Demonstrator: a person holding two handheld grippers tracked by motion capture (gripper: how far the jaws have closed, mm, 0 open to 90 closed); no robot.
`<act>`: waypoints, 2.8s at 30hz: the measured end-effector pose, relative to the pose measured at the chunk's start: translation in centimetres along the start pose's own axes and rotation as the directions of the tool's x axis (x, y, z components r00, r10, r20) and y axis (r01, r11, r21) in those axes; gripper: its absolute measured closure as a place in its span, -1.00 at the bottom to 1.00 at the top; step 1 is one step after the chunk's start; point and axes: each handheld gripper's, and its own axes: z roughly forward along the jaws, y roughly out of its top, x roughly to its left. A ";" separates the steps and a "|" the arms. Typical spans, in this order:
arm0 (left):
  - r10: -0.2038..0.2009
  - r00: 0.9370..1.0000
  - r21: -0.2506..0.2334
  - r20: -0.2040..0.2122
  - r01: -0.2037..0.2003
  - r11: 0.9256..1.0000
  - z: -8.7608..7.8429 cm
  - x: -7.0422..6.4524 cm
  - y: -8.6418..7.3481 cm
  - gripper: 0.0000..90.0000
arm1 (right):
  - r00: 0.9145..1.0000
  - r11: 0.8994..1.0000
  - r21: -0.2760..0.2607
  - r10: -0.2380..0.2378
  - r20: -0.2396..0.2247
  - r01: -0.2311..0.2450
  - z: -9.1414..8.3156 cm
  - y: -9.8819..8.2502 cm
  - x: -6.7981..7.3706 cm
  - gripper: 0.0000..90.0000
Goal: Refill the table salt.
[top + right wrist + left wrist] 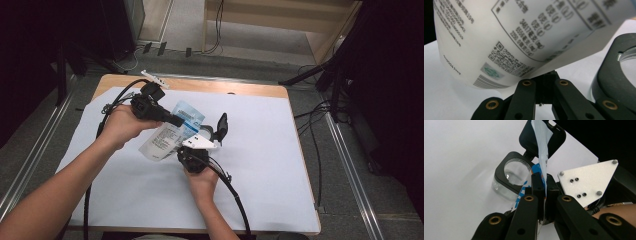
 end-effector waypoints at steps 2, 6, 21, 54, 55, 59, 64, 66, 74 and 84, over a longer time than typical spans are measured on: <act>-0.004 1.000 0.009 -0.003 0.004 1.000 0.2 0.0 0.2 1.00 | 1.000 1.000 -0.001 0.004 -0.005 -0.004 0.1 0.0 0.1 1.00; -0.005 1.000 0.022 -0.017 0.006 1.000 0.7 0.1 0.6 1.00 | 1.000 1.000 -0.001 0.017 -0.009 -0.017 0.3 0.0 0.1 1.00; -0.019 0.999 0.047 -0.035 0.020 0.999 1.8 0.5 1.8 1.00 | 0.998 0.998 -0.005 0.058 -0.024 -0.058 0.9 0.3 0.0 1.00; -0.011 0.997 0.105 -0.075 0.019 0.994 3.8 0.3 3.9 1.00 | 0.994 0.995 -0.029 0.096 -0.043 -0.098 1.1 1.1 -0.1 1.00; -0.011 0.997 0.107 -0.074 0.019 0.994 3.9 0.3 3.9 1.00 | 0.994 0.995 -0.029 0.099 -0.044 -0.100 1.1 1.1 -0.1 1.00; -0.008 0.997 0.114 -0.077 0.017 0.993 4.1 0.3 4.0 1.00 | 0.994 0.994 -0.030 0.104 -0.044 -0.105 1.2 1.1 -0.1 1.00; -0.009 0.997 0.122 -0.082 0.019 0.992 4.4 0.2 4.3 1.00 | 0.992 0.993 -0.030 0.114 -0.045 -0.115 1.2 1.1 -0.2 1.00; -0.007 0.996 0.122 -0.086 0.018 0.992 4.5 0.2 4.3 1.00 | 0.991 0.992 -0.032 0.121 -0.049 -0.122 1.2 1.2 -0.3 1.00; -0.015 0.996 0.126 -0.093 0.027 0.992 4.7 0.2 4.4 1.00 | 0.990 0.990 -0.042 0.132 -0.053 -0.135 1.3 1.2 -0.2 1.00; -0.005 0.994 0.134 -0.113 0.020 0.991 4.7 -0.1 4.8 1.00 | 0.989 0.989 -0.053 0.136 -0.061 -0.140 1.4 1.7 0.0 1.00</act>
